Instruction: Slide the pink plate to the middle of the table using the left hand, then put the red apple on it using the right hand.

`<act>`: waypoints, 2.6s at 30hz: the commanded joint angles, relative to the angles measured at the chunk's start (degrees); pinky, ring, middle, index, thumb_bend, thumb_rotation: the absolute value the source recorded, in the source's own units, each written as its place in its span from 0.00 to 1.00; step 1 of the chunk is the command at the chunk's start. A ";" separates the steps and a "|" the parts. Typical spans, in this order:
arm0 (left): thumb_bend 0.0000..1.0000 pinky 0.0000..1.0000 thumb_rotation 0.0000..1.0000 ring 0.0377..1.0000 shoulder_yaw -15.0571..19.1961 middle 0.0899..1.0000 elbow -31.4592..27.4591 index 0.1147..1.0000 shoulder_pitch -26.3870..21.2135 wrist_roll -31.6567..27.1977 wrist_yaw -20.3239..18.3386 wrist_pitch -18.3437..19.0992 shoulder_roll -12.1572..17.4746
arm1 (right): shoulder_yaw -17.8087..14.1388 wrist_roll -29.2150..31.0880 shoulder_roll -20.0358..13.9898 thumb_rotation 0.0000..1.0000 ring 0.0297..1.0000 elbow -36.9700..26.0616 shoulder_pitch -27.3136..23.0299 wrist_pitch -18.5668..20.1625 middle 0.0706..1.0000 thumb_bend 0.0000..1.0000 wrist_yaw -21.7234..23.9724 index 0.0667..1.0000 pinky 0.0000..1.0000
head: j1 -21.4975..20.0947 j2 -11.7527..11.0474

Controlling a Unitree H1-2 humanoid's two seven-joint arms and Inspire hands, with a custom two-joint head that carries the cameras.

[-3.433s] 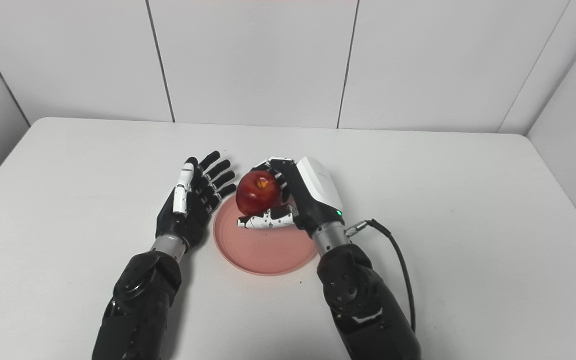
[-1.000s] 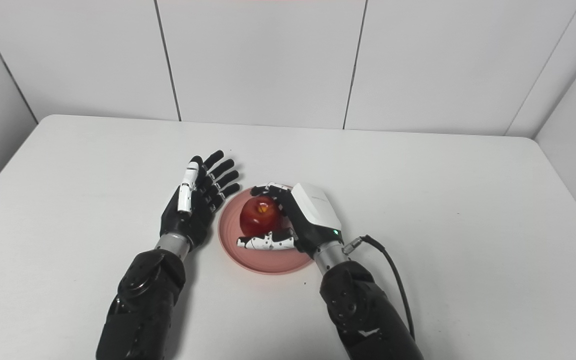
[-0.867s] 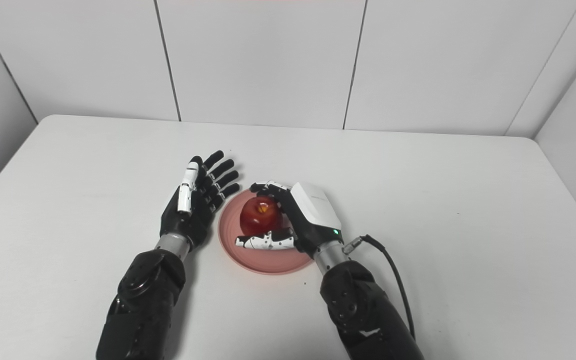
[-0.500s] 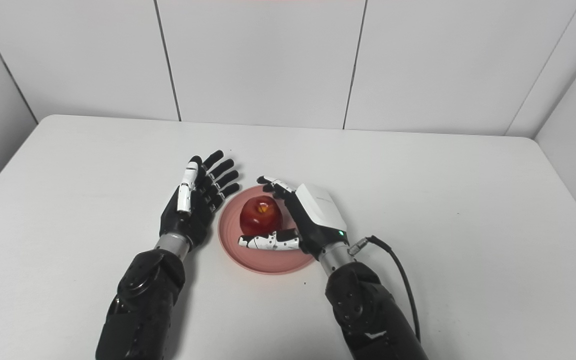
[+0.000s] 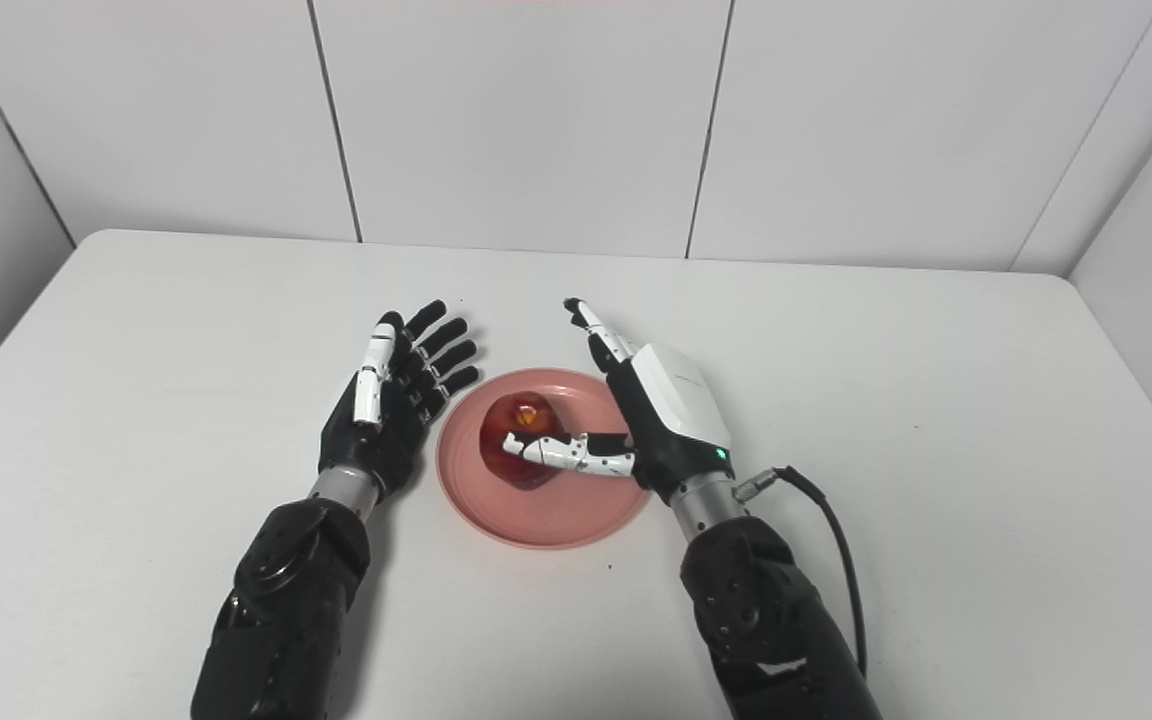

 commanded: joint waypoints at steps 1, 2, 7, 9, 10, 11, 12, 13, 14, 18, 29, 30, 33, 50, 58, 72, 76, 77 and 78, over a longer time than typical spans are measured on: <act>0.35 0.82 1.00 0.83 0.11 0.84 -0.34 0.83 -0.41 -0.15 0.36 2.17 0.05 | -1.82 1.57 0.15 0.63 0.88 -3.31 -1.62 -1.40 0.92 1.00 -1.36 0.96 0.79 | -0.28 -0.13; 0.35 0.82 1.00 0.83 0.16 0.83 -0.35 0.83 -0.40 -0.17 0.34 2.13 0.06 | -2.26 1.97 0.11 0.63 0.88 -3.44 -1.67 -1.83 0.92 1.00 -1.57 0.96 0.79 | -0.28 -0.13; 0.36 0.82 1.00 0.83 0.29 0.83 -0.30 0.83 -0.45 -0.19 0.24 2.26 0.15 | -4.73 3.93 -0.67 0.64 0.88 -4.02 -1.75 -2.58 0.92 1.00 -2.32 0.95 0.79 | -0.71 -0.32; 0.36 0.83 1.00 0.83 0.36 0.84 -0.16 0.83 -0.49 -0.21 0.15 2.17 0.21 | -5.57 4.04 -0.92 0.66 0.89 -4.25 -1.64 -1.99 0.92 1.00 -2.80 0.94 0.80 | -0.78 -0.38; 0.36 0.83 1.00 0.83 0.36 0.84 -0.15 0.83 -0.50 -0.12 0.23 2.17 0.21 | -5.98 3.92 -1.00 0.68 0.88 -4.35 -1.56 -1.58 0.91 1.00 -3.02 0.94 0.79 | -0.78 -0.38; 0.36 0.83 1.00 0.83 0.35 0.84 -0.16 0.83 -0.51 -0.05 0.30 2.18 0.20 | -6.23 3.80 -1.02 0.69 0.87 -4.42 -1.50 -1.32 0.90 1.00 -3.12 0.94 0.79 | -0.78 -0.38; 0.36 0.83 1.00 0.83 0.31 0.84 -0.15 0.83 -0.51 0.01 0.29 2.15 0.23 | -6.66 3.94 -1.01 0.69 0.87 -4.36 -1.38 -1.35 0.90 1.00 -3.37 0.93 0.78 | -0.78 -0.38; 0.36 0.83 1.00 0.83 0.28 0.84 -0.15 0.83 -0.51 0.05 0.29 2.14 0.25 | -7.14 4.19 -1.06 0.70 0.87 -4.30 -1.21 -1.41 0.89 1.00 -3.57 0.93 0.78 | -0.78 -0.38; 0.36 0.83 1.00 0.83 0.24 0.84 -0.14 0.83 -0.51 0.10 0.27 2.11 0.27 | -7.59 4.35 -1.11 0.72 0.87 -4.31 -1.01 -1.40 0.89 1.00 -3.79 0.93 0.78 | -0.78 -0.38; 0.36 0.83 1.00 0.83 0.34 0.84 0.08 0.83 -0.59 -0.12 0.03 1.93 0.47 | -9.05 4.76 -1.04 0.73 0.87 -4.36 -0.29 -1.25 0.88 1.00 -4.55 0.92 0.79 | -0.91 -0.53; 0.36 0.84 1.00 0.84 0.30 0.85 -0.25 0.84 -0.39 -0.34 -0.31 1.70 0.79 | -12.64 7.01 -0.55 0.80 0.84 -3.77 2.70 -1.58 0.86 1.00 -7.10 0.91 0.75 | -0.60 -0.75; 0.36 0.84 1.00 0.84 0.30 0.85 -0.28 0.84 -0.35 -0.37 -0.35 1.61 0.82 | -12.89 7.22 -0.42 0.81 0.83 -3.81 3.04 -1.28 0.86 1.00 -7.23 0.91 0.75 | -0.60 -0.75; 0.36 0.84 1.00 0.84 0.35 0.85 -0.32 0.83 -0.31 -0.45 -0.38 1.49 0.90 | -13.25 7.36 -0.24 0.85 0.82 -3.60 3.84 -0.92 0.85 0.98 -7.85 0.90 0.74 | -0.43 -0.84; 0.38 0.85 1.00 0.85 0.30 0.85 -0.46 0.84 0.11 0.05 -0.85 0.51 1.35 | -17.32 20.92 2.89 1.00 0.87 1.97 5.35 -1.92 0.90 0.54 -7.70 0.91 0.83 | 0.93 -1.27; 0.37 0.85 1.00 0.85 0.73 0.86 -0.22 0.84 -0.06 -0.18 -1.23 0.57 1.66 | -17.78 27.25 3.71 1.00 0.86 4.01 4.42 -1.90 0.89 0.35 -6.48 0.90 0.82 | 0.48 -1.54; 0.37 0.85 1.00 0.85 0.57 0.86 -0.12 0.85 -0.16 0.21 -1.46 -0.15 2.19 | -18.16 31.05 3.88 1.00 0.87 4.58 4.22 -2.71 0.90 0.26 -6.68 0.91 0.87 | 0.86 -1.79; 0.37 0.85 1.00 0.85 0.49 0.86 0.01 0.85 -0.15 0.17 -1.63 -0.55 2.44 | -18.27 31.90 3.87 1.00 0.88 4.87 4.18 -3.08 0.90 0.27 -6.50 0.91 0.89 | 0.93 -1.89; 0.37 0.85 1.00 0.85 0.48 0.86 -0.10 0.85 -0.14 0.18 -1.55 -0.52 2.45 | -18.25 32.04 3.88 1.00 0.88 4.89 4.18 -3.11 0.90 0.27 -6.53 0.91 0.89 | 0.93 -1.89; 0.37 0.85 1.00 0.85 0.42 0.86 -0.22 0.85 -0.10 0.23 -1.54 -0.59 2.51 | -18.26 32.17 3.94 1.00 0.88 4.85 4.20 -3.03 0.90 0.27 -6.62 0.91 0.89 | 0.93 -1.89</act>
